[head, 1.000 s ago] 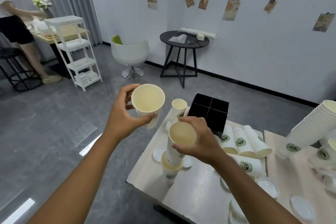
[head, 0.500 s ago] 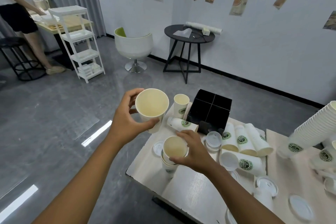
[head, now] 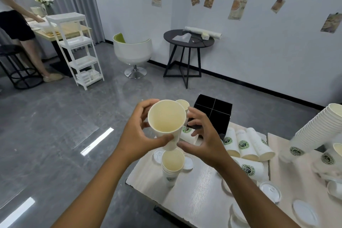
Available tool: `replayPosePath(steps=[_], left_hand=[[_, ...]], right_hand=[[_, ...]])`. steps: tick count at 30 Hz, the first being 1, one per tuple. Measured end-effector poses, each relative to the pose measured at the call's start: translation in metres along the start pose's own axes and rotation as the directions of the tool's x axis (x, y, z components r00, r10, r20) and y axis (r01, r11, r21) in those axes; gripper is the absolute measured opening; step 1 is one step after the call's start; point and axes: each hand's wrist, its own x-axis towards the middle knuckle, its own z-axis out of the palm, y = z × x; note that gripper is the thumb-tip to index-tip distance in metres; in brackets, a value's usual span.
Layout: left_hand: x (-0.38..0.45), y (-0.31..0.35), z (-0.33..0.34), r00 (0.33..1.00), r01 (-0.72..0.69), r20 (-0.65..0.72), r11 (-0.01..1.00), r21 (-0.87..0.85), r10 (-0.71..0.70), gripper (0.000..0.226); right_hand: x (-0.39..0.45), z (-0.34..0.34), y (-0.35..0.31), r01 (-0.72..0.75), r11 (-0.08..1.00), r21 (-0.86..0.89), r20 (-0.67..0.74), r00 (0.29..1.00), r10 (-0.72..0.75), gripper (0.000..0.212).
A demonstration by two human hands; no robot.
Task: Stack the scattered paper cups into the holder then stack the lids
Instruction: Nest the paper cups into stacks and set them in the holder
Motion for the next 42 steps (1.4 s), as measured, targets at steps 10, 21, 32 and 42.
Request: replayPosePath(steps=[10, 21, 32, 42], left_hand=[[-0.011, -0.029, 0.019, 0.993, 0.098, 0.063, 0.995, 0.015, -0.099, 0.088], [-0.024, -0.079, 0.031, 0.971, 0.181, 0.139, 0.977, 0.108, -0.196, 0.094], [0.009, -0.103, 0.028, 0.975, 0.178, 0.107, 0.974, 0.139, -0.193, 0.078], [0.108, -0.150, 0.049, 0.969, 0.209, 0.095, 0.964, 0.162, -0.226, 0.086]], right_hand=[[-0.006, 0.010, 0.003, -0.024, 0.999, 0.021, 0.008, 1.000, 0.024, 0.086], [-0.025, 0.027, 0.044, -0.210, 0.978, -0.019, 0.039, 0.977, 0.210, 0.084], [-0.023, 0.011, 0.068, -0.304, 0.953, -0.006, -0.057, 0.951, 0.303, 0.077], [0.030, -0.004, 0.109, -0.355, 0.930, 0.092, -0.146, 0.919, 0.365, 0.078]])
